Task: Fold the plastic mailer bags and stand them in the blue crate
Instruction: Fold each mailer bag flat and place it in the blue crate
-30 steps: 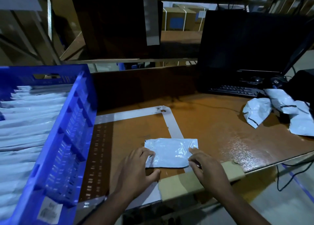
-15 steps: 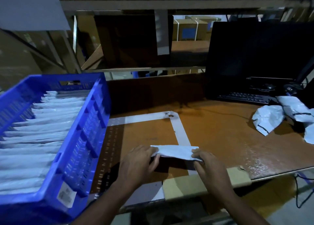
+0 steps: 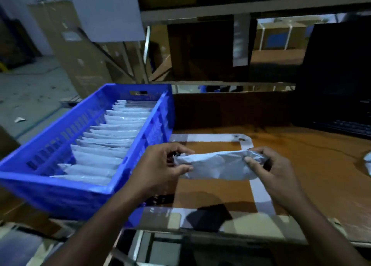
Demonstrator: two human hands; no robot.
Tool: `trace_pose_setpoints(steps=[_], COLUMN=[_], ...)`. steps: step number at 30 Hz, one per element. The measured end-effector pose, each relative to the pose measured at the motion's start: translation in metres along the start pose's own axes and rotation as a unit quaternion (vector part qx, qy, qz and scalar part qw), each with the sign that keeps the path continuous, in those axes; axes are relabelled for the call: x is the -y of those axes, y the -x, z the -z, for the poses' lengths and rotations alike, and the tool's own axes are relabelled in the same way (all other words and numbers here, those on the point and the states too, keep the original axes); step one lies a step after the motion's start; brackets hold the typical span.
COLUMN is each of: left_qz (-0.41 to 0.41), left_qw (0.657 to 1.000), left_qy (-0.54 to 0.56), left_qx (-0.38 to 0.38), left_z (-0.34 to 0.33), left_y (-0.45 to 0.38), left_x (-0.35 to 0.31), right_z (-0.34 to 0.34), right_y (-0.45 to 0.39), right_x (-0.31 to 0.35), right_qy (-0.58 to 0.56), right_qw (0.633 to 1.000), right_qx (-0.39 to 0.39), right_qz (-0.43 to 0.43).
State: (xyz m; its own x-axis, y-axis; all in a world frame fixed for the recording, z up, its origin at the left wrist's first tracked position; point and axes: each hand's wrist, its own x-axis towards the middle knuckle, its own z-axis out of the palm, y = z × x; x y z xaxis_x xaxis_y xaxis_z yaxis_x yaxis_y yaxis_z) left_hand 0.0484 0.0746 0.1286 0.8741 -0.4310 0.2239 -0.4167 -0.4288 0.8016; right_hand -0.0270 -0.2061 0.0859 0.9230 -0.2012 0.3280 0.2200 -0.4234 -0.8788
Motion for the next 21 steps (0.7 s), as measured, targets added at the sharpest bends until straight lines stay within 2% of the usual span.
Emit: trace_pose_setpoints(steps=[5,11,17,21], left_qz=[-0.014,-0.049,-0.04,-0.009], left_qw=[0.994,0.988,0.99,0.994], left_qy=[0.098,0.096,0.063,0.053], left_qx=[-0.049,-0.113,-0.118,-0.091], left_z=[0.06,0.154,0.261,0.305], left_y=[0.009,0.025,0.049,0.059], left_x=[-0.005,0.004,0.037,0.065], right_z=[-0.031,-0.092,-0.17,-0.215], right_y=[-0.015,-0.039,-0.055,-0.062], right_x=[0.037,0.108,0.177,0.194], right_qy=[-0.023,-0.021,0.007,0.068], right_qw=[0.998,0.988,0.973,0.964], right_qx=[0.052,0.085,0.152,0.196], right_qz=[0.04,0.126,0.172,0.168])
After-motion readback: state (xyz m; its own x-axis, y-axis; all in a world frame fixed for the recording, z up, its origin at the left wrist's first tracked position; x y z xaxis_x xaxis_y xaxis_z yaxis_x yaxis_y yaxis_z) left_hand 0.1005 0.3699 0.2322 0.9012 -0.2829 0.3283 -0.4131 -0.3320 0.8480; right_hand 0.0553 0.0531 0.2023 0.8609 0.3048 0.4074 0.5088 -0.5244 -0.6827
